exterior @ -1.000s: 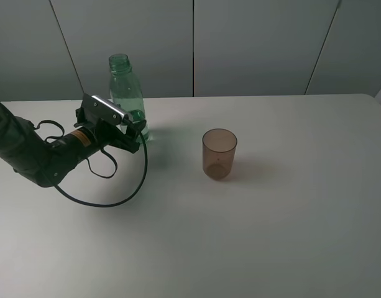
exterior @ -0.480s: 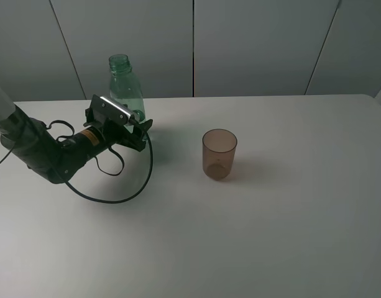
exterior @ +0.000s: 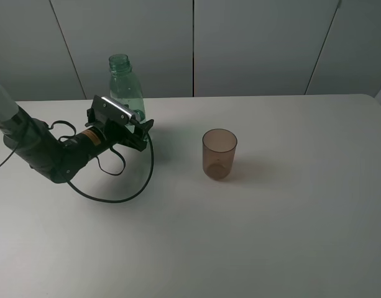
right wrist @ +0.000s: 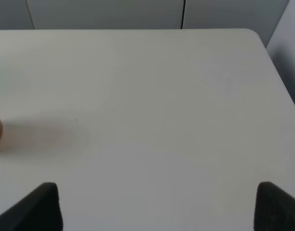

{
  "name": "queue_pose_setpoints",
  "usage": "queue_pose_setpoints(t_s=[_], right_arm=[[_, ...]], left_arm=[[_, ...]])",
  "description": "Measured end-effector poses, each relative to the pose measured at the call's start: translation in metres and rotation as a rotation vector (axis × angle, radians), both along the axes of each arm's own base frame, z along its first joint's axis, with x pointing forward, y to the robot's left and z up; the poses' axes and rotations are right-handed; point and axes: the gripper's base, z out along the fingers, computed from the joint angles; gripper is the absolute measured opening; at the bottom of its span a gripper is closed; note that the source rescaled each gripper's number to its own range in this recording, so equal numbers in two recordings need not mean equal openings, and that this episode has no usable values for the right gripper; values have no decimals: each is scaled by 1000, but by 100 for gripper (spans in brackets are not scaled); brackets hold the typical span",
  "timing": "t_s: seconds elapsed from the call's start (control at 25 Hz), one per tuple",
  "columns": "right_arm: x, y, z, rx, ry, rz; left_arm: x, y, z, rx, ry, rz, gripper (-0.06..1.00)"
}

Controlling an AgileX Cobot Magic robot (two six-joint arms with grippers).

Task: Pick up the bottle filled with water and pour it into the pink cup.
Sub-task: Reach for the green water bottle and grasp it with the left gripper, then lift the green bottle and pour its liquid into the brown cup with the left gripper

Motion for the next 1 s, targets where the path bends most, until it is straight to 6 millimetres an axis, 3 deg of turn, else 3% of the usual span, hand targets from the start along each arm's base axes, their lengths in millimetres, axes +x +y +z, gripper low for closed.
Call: queue_pose_setpoints(t_s=[0.52,0.56,0.64,0.68,1.0], right_arm=[[0,0,0,0,0,0],[0,0,0,0,0,0],[0,0,0,0,0,0],[0,0,0,0,0,0],[0,0,0,0,0,0]], left_arm=[[1,-1,-1,-10,3,-6,77],[1,-1,-1,-10,3,-6,63],[1,-1,-1,-14,6,-7,14],[1,-2,-2,-8,6,-14,0],[4,-6,-1,1,-3,-46,0]])
